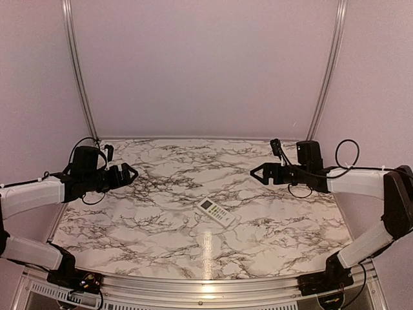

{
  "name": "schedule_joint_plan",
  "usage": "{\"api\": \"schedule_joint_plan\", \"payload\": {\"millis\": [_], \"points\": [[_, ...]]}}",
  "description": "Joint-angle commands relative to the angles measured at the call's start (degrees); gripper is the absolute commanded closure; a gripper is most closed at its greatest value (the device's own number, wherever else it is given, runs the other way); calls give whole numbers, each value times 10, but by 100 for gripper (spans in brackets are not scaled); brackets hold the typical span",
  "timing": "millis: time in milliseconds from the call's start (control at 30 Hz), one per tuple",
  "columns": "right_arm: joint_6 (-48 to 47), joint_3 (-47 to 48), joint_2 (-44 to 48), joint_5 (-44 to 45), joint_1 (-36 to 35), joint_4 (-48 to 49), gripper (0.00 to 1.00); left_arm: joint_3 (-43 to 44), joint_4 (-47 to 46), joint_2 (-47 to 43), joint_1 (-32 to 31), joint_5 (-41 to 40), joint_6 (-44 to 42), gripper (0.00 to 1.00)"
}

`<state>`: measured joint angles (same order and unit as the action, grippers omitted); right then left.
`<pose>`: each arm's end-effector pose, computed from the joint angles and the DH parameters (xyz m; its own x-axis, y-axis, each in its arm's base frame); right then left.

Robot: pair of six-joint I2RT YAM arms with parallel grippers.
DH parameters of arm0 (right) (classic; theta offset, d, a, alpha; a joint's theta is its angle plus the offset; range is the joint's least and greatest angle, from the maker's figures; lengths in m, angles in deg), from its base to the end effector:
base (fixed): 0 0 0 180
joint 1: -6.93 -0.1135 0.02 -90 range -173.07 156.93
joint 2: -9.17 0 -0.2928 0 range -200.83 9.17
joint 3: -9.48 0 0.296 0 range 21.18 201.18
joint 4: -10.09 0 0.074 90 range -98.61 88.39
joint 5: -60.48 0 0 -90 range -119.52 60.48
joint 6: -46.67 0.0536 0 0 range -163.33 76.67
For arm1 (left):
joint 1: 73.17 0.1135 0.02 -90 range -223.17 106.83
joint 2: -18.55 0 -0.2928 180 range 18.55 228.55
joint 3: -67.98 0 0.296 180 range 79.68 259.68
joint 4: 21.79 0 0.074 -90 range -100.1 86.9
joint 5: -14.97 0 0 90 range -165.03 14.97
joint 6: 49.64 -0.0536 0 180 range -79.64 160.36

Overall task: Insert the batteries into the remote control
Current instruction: Reset both arms

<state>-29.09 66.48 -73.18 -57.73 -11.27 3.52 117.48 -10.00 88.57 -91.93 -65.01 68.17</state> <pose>0.3259 0.1338 0.2129 -0.6483 0.0150 -0.7612 -0.5127 0.7306 0.4510 0.2852 -0.1067 0.2172 -0.6604 -0.2609 -0.7042 0.1672 0.8631 -0.4766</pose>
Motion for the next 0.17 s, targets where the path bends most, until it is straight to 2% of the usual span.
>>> {"api": "schedule_joint_plan", "payload": {"millis": [0,133], "points": [[18,-35,28,-18,2,91,1,-47,-61,-25,1,-9,24,1],[29,-48,37,-31,2,116,1,-62,-70,-54,0,-24,24,1]]}}
